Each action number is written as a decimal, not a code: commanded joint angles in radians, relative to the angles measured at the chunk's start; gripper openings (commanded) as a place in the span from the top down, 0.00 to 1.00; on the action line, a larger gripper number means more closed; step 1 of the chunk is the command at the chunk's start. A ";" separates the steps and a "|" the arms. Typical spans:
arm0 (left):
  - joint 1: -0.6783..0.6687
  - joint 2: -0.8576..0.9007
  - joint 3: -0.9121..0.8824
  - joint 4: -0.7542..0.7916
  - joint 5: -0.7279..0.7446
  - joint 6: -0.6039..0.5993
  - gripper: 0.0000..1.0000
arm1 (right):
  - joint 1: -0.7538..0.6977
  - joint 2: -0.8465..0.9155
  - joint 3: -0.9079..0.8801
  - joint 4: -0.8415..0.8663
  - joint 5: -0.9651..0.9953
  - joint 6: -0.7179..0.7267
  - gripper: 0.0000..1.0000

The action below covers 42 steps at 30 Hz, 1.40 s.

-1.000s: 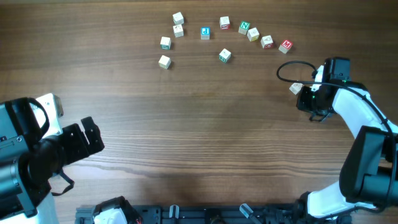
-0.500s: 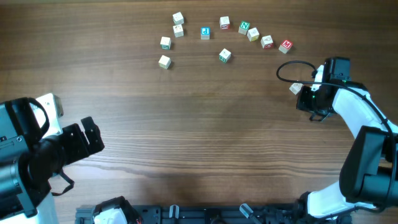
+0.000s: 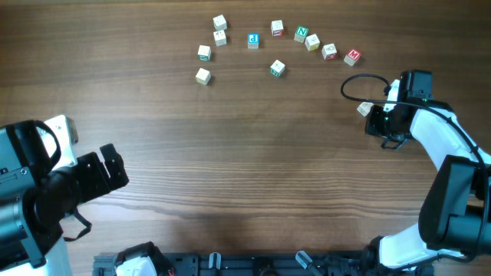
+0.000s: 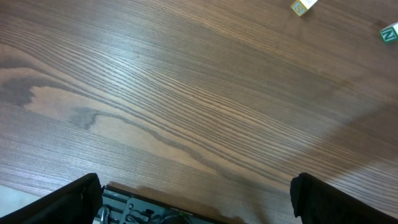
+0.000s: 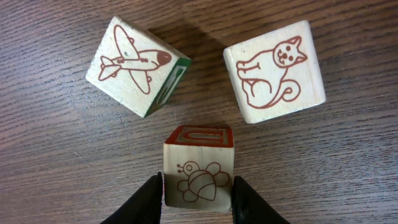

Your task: Form a circle

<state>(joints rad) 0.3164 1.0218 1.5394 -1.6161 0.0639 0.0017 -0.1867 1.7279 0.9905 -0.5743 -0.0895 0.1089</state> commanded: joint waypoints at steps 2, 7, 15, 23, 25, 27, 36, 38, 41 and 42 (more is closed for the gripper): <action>0.007 -0.008 -0.005 0.003 -0.010 -0.010 0.00 | -0.002 -0.002 0.013 -0.005 -0.015 0.006 0.50; 0.007 -0.008 -0.005 0.003 -0.010 -0.010 0.00 | -0.002 -0.019 0.134 -0.144 -0.016 0.007 0.31; 0.007 -0.008 -0.005 0.003 -0.010 -0.010 0.00 | 0.061 -0.028 0.233 -0.173 -0.065 0.022 0.39; 0.007 -0.008 -0.005 0.003 -0.010 -0.010 0.00 | 0.156 0.007 0.232 -0.136 0.016 0.058 0.63; 0.007 -0.008 -0.005 0.003 -0.010 -0.010 0.00 | 0.172 0.032 0.232 -0.123 -0.001 0.055 0.64; 0.007 -0.008 -0.005 0.003 -0.010 -0.010 0.00 | 0.190 0.051 0.232 -0.115 0.000 0.049 0.68; 0.007 -0.008 -0.005 0.003 -0.010 -0.010 0.00 | 0.205 0.135 0.232 -0.118 0.105 0.051 0.78; 0.007 -0.008 -0.005 0.003 -0.010 -0.010 0.00 | 0.205 0.136 0.232 -0.115 0.157 0.051 0.78; 0.007 -0.008 -0.005 0.003 -0.010 -0.010 0.00 | 0.205 0.142 0.232 -0.103 0.180 0.048 0.78; 0.007 -0.008 -0.005 0.003 -0.010 -0.010 0.00 | 0.205 0.147 0.232 -0.098 0.180 0.048 0.78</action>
<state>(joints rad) 0.3164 1.0218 1.5394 -1.6161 0.0639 0.0017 0.0181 1.8484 1.2068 -0.6853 0.0330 0.1570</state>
